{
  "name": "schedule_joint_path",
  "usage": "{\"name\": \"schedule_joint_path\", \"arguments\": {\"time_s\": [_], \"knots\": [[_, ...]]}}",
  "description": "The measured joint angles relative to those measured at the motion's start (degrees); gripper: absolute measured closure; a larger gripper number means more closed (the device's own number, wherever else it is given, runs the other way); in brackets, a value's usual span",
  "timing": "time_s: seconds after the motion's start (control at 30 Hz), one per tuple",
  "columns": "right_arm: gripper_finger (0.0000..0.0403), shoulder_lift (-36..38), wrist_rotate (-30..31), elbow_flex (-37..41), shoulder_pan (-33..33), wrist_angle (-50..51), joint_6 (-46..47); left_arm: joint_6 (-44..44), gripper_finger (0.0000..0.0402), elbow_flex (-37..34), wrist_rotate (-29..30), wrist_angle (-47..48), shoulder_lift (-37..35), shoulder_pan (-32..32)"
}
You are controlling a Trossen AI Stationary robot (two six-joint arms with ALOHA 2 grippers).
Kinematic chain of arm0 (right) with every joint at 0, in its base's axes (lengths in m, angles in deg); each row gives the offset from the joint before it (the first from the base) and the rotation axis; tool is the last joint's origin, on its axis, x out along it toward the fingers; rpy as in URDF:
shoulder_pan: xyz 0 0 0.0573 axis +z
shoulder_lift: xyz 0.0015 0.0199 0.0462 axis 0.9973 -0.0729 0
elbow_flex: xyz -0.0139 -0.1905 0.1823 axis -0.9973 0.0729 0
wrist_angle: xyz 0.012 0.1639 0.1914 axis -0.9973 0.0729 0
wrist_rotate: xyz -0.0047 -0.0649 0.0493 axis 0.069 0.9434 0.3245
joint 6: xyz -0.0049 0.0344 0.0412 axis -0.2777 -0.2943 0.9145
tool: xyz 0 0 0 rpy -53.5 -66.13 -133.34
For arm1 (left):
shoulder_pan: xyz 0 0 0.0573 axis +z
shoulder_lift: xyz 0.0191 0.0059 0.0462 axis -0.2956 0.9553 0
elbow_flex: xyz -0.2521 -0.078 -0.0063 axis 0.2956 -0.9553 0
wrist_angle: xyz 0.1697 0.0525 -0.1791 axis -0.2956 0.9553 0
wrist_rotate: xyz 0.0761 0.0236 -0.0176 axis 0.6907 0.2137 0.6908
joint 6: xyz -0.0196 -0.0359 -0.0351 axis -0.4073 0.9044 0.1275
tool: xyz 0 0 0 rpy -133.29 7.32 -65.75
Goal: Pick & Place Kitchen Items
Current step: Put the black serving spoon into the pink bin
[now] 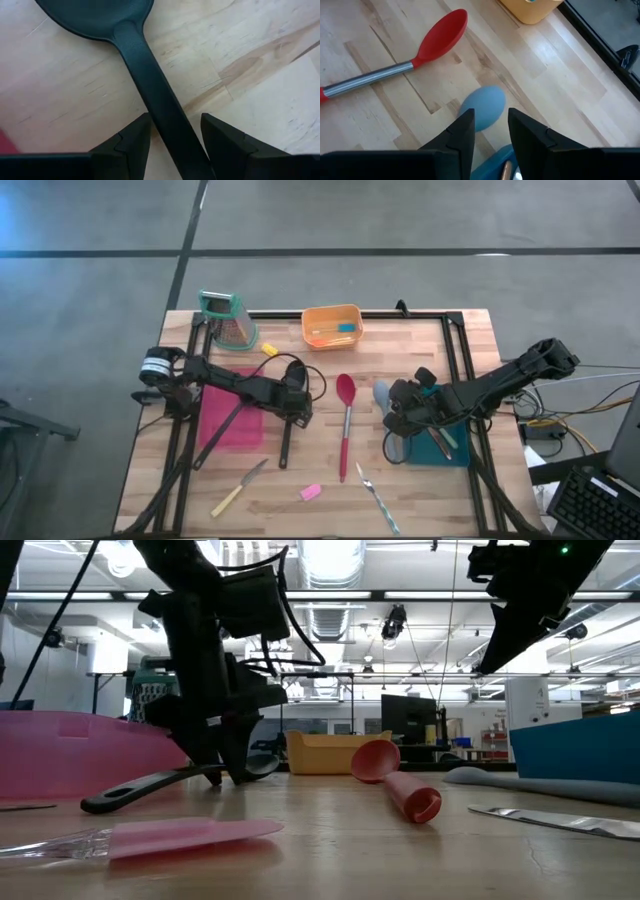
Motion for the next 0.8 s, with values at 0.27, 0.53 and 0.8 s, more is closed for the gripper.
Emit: {"name": "schedule_joint_path", "arguments": {"time_s": [0.27, 0.53, 0.8], "knots": [[0.0312, 0.0, 0.0, 0.1, 0.0, 0.0, 0.0, -0.3, 0.0307, 0.0, 0.1, -0.3, 0.1, 0.0], [0.0330, 0.0, 0.0, 0.7, 0.0, -0.3, 0.0, -3.5, 0.0326, 1.7, -1.2, -2.5, 0.3, 0.0], [0.0330, 0.0, -0.1, 2.1, 0.0, -0.6, 0.2, -7.9, 0.0326, 4.2, -5.0, -8.2, 0.3, -0.1]]}}
